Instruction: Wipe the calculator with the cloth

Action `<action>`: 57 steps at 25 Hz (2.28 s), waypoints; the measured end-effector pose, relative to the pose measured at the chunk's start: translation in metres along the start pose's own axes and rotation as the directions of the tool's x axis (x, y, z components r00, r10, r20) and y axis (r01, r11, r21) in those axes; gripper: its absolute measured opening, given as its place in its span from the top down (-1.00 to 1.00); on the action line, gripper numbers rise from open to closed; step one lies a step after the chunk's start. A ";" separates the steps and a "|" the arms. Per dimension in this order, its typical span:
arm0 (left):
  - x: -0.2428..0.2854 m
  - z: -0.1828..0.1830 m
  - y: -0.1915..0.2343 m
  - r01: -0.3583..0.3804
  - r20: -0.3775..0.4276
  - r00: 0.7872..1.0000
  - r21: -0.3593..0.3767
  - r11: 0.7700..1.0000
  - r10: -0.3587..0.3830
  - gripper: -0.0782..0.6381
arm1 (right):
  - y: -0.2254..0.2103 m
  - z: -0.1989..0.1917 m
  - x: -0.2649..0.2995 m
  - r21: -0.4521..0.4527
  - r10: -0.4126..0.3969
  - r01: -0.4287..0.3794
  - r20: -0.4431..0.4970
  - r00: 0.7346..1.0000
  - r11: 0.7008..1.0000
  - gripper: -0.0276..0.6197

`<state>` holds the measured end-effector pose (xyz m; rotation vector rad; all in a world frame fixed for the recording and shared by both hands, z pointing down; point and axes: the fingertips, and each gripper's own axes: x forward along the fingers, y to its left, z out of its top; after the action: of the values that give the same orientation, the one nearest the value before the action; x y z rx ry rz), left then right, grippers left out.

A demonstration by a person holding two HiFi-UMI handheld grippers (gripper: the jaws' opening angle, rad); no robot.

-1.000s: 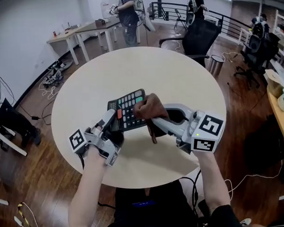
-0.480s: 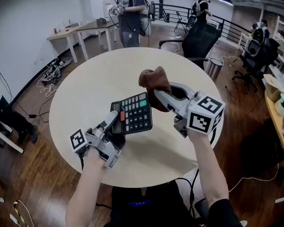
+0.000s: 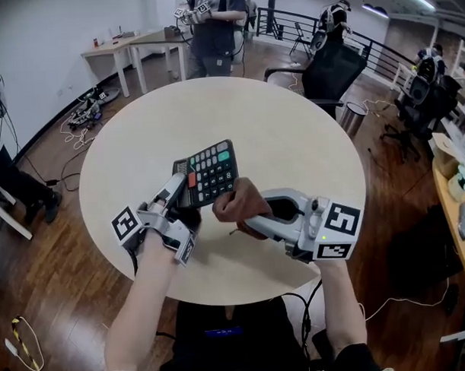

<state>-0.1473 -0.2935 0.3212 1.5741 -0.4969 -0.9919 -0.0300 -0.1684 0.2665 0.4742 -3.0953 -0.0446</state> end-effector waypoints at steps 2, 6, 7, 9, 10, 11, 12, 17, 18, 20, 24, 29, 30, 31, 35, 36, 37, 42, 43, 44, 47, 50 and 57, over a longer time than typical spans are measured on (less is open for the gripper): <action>-0.001 0.000 0.001 0.002 0.028 1.000 0.008 1.000 -0.002 0.60 | 0.012 -0.011 -0.002 -0.030 0.012 -0.013 -0.030 0.999 0.999 0.72; -0.005 0.008 -0.003 -0.027 0.059 0.998 0.071 0.997 0.023 0.59 | -0.011 -0.009 0.000 0.067 -0.112 0.111 0.014 0.994 0.992 0.72; -0.007 0.010 0.000 -0.066 0.047 0.997 0.108 0.992 0.062 0.59 | -0.019 -0.011 0.001 0.083 -0.156 0.156 -0.004 0.988 0.984 0.72; -0.008 0.011 0.014 -0.168 0.009 0.985 0.196 0.966 0.170 0.59 | -0.032 -0.020 -0.006 0.085 -0.227 0.232 -0.063 0.972 0.969 0.72; -0.005 0.008 0.022 -0.214 -0.005 0.975 0.240 0.947 0.221 0.59 | -0.038 -0.025 -0.017 0.091 -0.246 0.253 -0.082 0.966 0.963 0.72; 0.000 0.005 0.030 -0.251 -0.012 0.964 0.282 0.926 0.265 0.57 | -0.044 -0.028 -0.031 0.106 -0.256 0.265 -0.089 0.962 0.958 0.72; 0.005 0.003 0.035 -0.284 -0.017 0.952 0.327 0.901 0.306 0.58 | -0.051 -0.030 -0.044 0.128 -0.266 0.275 -0.086 0.960 0.953 0.72; 0.021 0.002 0.043 -0.357 -0.143 0.871 0.472 0.806 0.470 0.57 | -0.070 -0.027 -0.059 0.222 -0.332 0.339 -0.070 0.941 0.914 0.72; 0.026 -0.005 0.046 -0.354 -0.187 0.847 0.498 0.791 0.497 0.57 | -0.073 -0.026 -0.063 0.233 -0.337 0.343 -0.067 0.939 0.910 0.72; 0.031 -0.018 0.052 -0.343 -0.270 0.785 0.561 0.754 0.558 0.56 | -0.075 -0.025 -0.071 0.250 -0.337 0.340 -0.054 0.940 0.907 0.72; 0.019 -0.026 0.048 -0.279 -0.447 0.654 0.608 0.744 0.610 0.20 | -0.066 -0.022 -0.070 0.270 -0.337 0.330 -0.021 0.941 0.905 0.72; 0.001 -0.027 0.038 -0.173 -0.606 0.528 0.609 0.774 0.594 0.10 | -0.066 -0.009 -0.077 0.263 -0.355 0.345 -0.009 0.935 0.901 0.72; 0.001 -0.020 0.041 -0.171 -0.609 0.520 0.613 0.771 0.600 0.17 | -0.066 -0.007 -0.078 0.262 -0.358 0.346 -0.005 0.934 0.901 0.72; 0.003 -0.011 0.043 -0.179 -0.603 0.522 0.614 0.769 0.603 0.28 | -0.065 -0.006 -0.078 0.262 -0.359 0.346 -0.001 0.934 0.901 0.72; 0.008 -0.003 0.045 -0.207 -0.606 0.550 0.567 0.797 0.574 0.52 | -0.062 -0.002 -0.079 0.243 -0.356 0.347 -0.006 0.934 0.906 0.72; 0.006 -0.007 0.042 -0.213 -0.610 0.546 0.561 0.799 0.574 0.52 | -0.064 0.001 -0.080 0.241 -0.357 0.347 -0.006 0.934 0.906 0.72; 0.003 -0.012 0.039 -0.224 -0.612 0.540 0.557 0.800 0.577 0.53 | -0.067 0.004 -0.081 0.242 -0.357 0.348 -0.006 0.934 0.906 0.72; -0.028 -0.055 0.034 -0.243 -0.638 0.476 0.567 0.787 0.606 0.28 | -0.075 0.004 -0.093 0.244 -0.354 0.343 0.000 0.935 0.907 0.72; -0.032 -0.063 0.040 -0.244 -0.636 0.459 0.581 0.777 0.620 0.24 | -0.075 -0.001 -0.099 0.245 -0.351 0.340 0.002 0.936 0.908 0.72; -0.031 -0.069 0.046 -0.250 -0.631 0.449 0.591 0.766 0.633 0.24 | -0.075 -0.004 -0.104 0.246 -0.346 0.335 0.003 0.938 0.910 0.72; -0.015 -0.071 0.057 -0.271 -0.637 0.437 0.580 0.768 0.635 0.24 | -0.073 -0.006 -0.105 0.242 -0.330 0.319 0.003 0.944 0.916 0.72; -0.012 -0.061 0.054 -0.274 -0.678 0.412 0.544 0.793 0.608 0.39 | -0.062 0.002 -0.085 0.234 -0.325 0.317 -0.003 0.946 0.919 0.72; -0.011 -0.059 0.037 -0.278 -0.610 0.607 0.438 0.855 0.509 0.61 | -0.062 -0.001 -0.082 0.262 -0.387 0.375 -0.004 0.922 0.889 0.72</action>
<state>-0.0985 -0.2598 0.3591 1.8572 -0.4251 0.0998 0.0669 -0.2034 0.2656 1.1014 -3.0102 0.3551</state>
